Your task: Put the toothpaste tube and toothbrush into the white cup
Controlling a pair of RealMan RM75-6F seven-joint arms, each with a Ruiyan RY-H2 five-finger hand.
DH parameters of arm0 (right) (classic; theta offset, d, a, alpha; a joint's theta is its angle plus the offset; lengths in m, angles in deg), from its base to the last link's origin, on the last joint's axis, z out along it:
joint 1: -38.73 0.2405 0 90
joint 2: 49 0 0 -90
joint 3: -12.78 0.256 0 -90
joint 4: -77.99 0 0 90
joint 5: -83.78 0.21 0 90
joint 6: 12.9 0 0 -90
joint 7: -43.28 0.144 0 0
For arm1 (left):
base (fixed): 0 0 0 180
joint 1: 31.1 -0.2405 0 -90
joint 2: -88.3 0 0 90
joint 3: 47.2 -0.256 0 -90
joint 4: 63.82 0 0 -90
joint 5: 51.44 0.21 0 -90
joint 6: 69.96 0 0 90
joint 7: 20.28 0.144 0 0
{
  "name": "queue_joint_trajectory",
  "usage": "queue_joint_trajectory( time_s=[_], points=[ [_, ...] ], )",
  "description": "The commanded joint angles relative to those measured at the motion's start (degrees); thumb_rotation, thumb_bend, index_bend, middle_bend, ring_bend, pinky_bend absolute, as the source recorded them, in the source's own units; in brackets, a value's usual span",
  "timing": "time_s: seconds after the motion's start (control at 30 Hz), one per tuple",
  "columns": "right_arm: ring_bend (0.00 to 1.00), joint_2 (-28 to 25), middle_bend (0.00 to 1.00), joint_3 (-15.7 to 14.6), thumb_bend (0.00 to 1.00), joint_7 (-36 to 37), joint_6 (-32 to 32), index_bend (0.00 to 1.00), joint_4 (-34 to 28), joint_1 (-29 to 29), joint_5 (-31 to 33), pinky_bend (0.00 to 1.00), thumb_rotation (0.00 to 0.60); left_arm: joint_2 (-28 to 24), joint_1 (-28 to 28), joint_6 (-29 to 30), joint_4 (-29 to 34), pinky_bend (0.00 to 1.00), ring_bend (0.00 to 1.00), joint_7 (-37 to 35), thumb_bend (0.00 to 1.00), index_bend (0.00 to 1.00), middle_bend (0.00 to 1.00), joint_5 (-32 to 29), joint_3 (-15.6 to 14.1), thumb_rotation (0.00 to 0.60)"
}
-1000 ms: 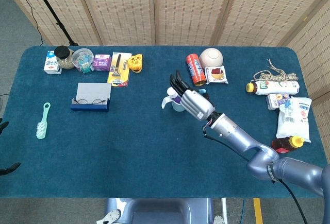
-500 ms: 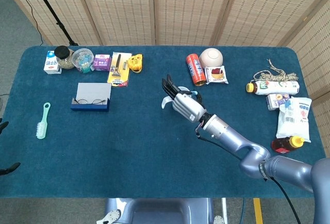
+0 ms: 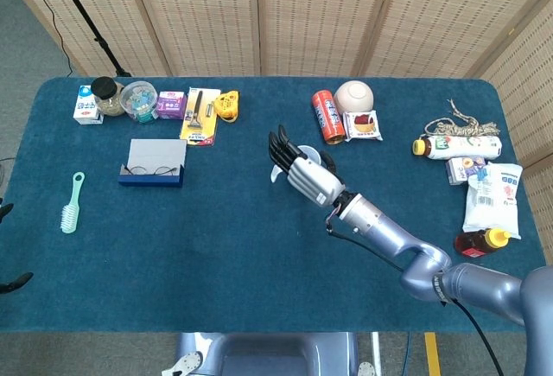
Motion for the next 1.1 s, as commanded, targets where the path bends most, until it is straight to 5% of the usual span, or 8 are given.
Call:
queue_joint_trajectory(
  time_s=[0.03,0.33,0.63,0.8,0.97,1.1],
  points=[
    [0.0,-0.3,0.06,0.4,0.44,0.3,-0.8,0.05,-0.3,-0.2,-0.3,0.09,0.6,0.0,0.0,0.0,0.0,0.0,0.0,0.0,0.0,0.0,0.0,-0.1,0.0,0.6],
    [0.0,-3.3,0.06,4.9,0.44,5.5,-8.6,0.09,-2.7,-3.1,1.0,0.09,0.6,0.0,0.0,0.0,0.0,0.0,0.0,-0.1,0.0,0.0,0.0,0.0,0.0,0.6],
    [0.0,-9.7,0.06,8.9,0.39,33.8,-23.3,0.09,-7.5,-14.7,5.0,0.07,0.6,0.1,-0.3,0.5,0.0,0.0,0.0,0.1,0.0,0.0,0.0,0.0,0.0,0.6],
    [0.0,-14.2,0.01,7.5,0.01,48.9,-28.1,0.02,-12.8,-23.1,7.5,0.0,0.6,0.5,-0.7,1.1,0.5,0.0,0.0,1.1,0.0,0.0,0.0,0.2,-0.2,0.6],
    [0.0,-18.4,0.0,3.7,0.0,60.6,-28.6,0.0,-18.6,-30.4,9.0,0.0,0.6,1.4,-1.3,2.4,0.8,0.0,0.0,2.8,0.0,0.0,0.0,0.6,-0.3,0.6],
    [0.0,-19.0,0.0,-1.5,0.0,72.6,-31.6,0.0,-17.3,-37.3,5.5,0.0,0.6,3.4,-2.6,5.2,0.2,0.0,0.0,4.8,0.0,0.0,0.0,0.9,-0.1,0.6]
  ],
)
